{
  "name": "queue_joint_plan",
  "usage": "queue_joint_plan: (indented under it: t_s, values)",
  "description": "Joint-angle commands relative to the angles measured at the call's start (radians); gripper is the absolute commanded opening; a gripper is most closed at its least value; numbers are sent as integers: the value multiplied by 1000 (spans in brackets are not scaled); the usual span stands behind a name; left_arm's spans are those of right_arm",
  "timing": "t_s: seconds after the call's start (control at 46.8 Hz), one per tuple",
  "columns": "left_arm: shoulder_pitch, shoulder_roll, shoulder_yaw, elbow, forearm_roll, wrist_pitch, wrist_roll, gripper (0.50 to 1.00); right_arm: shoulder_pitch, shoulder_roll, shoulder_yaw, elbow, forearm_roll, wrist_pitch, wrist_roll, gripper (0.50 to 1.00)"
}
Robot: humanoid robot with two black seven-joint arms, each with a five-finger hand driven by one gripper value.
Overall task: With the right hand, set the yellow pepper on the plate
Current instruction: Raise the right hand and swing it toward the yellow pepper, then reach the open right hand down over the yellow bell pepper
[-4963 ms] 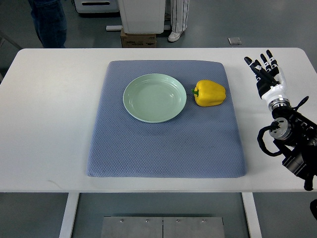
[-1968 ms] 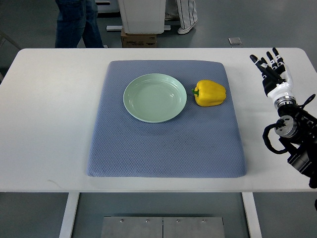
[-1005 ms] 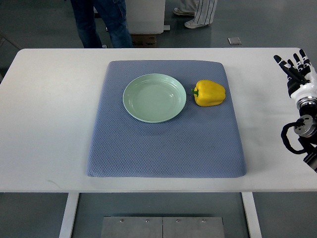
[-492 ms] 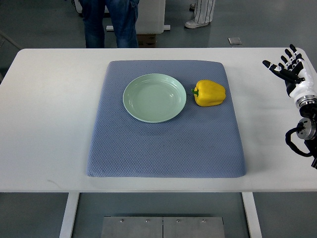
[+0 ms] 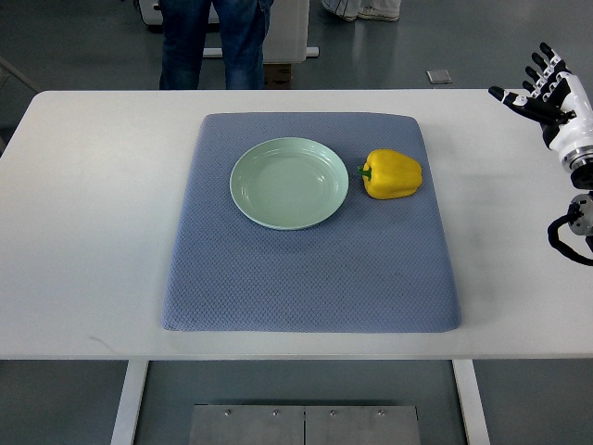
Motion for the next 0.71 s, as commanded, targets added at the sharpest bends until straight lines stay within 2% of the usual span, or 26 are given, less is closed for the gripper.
queue_joint_plan:
  t_s: [0.0, 0.385, 0.513, 0.684]
  values:
    - [0, 0, 0, 0, 0, 0, 0, 1000, 13, -3, -35, 0, -31, 1, -1, 1000]
    - [0, 0, 0, 0, 0, 0, 0, 1000, 93, 8, -277, 6, -139, -4, 0, 998]
    - [0, 0, 0, 0, 0, 0, 0, 1000, 134, 16, -406, 6, -226, -4, 19, 996]
    - [0, 0, 0, 0, 0, 0, 0, 1000, 172, 32, -531, 8, -288, -41, 19, 993]
